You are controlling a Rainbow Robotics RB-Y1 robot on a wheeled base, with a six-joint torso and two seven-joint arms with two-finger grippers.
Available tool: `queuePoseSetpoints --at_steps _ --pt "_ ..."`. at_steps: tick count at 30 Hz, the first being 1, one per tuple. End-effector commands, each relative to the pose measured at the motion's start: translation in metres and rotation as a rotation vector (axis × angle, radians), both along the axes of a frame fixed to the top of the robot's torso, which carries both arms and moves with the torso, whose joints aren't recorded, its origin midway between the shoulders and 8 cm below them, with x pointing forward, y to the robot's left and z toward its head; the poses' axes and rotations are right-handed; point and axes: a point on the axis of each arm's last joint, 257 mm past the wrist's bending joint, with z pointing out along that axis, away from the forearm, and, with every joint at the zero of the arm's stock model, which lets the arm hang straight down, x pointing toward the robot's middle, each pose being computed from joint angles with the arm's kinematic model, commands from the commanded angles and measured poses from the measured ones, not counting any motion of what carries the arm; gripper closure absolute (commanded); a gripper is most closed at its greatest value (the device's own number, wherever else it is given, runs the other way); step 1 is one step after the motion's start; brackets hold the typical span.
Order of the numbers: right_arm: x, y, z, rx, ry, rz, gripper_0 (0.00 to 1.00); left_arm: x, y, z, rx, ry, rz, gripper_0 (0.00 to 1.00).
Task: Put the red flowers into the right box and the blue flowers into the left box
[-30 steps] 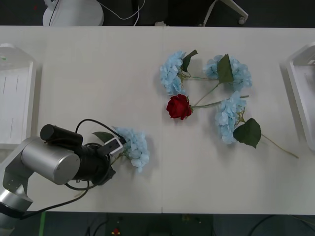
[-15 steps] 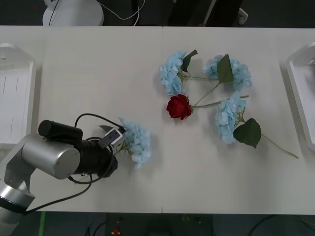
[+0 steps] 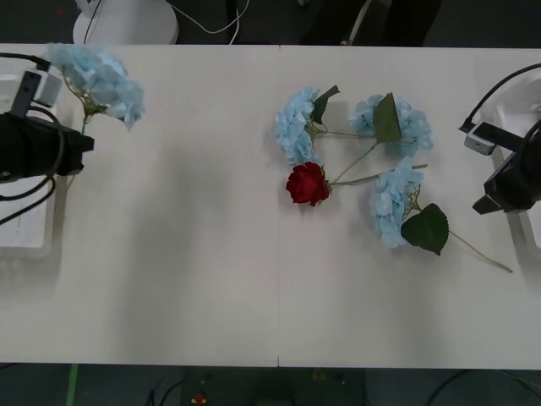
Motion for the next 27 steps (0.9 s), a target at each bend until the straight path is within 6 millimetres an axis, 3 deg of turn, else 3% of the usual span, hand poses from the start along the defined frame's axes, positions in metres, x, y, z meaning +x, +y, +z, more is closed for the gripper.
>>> queuePoseSetpoints --at_steps 1,2,4,7,14,21,25,27 --pt "-0.005 0.033 -0.030 -0.022 0.019 0.092 0.10 0.009 0.097 0.055 -0.042 -0.022 0.219 1.00" --pt "-0.004 0.035 -0.034 -0.023 0.019 0.096 0.10 0.009 0.109 0.057 -0.048 -0.026 0.245 1.00" --pt "-0.005 0.044 -0.051 -0.031 0.027 0.117 0.10 0.010 0.154 0.064 -0.067 -0.047 0.334 1.00" --pt "-0.004 0.055 -0.067 -0.015 0.025 0.127 0.10 0.013 0.201 0.062 -0.079 -0.075 0.434 1.00" --pt "0.002 0.080 -0.091 0.067 0.030 0.112 0.10 0.014 0.278 0.041 -0.032 -0.093 0.604 1.00" --pt "0.009 0.088 -0.108 0.117 0.023 0.078 0.10 0.009 0.319 0.013 0.054 -0.084 0.704 1.00" --pt "0.011 0.090 -0.114 0.128 0.021 0.067 0.10 0.012 0.322 0.007 0.075 -0.076 0.711 0.98" --pt "0.012 0.092 -0.117 0.134 0.021 0.065 0.10 0.015 0.321 0.007 0.069 -0.074 0.714 0.73"
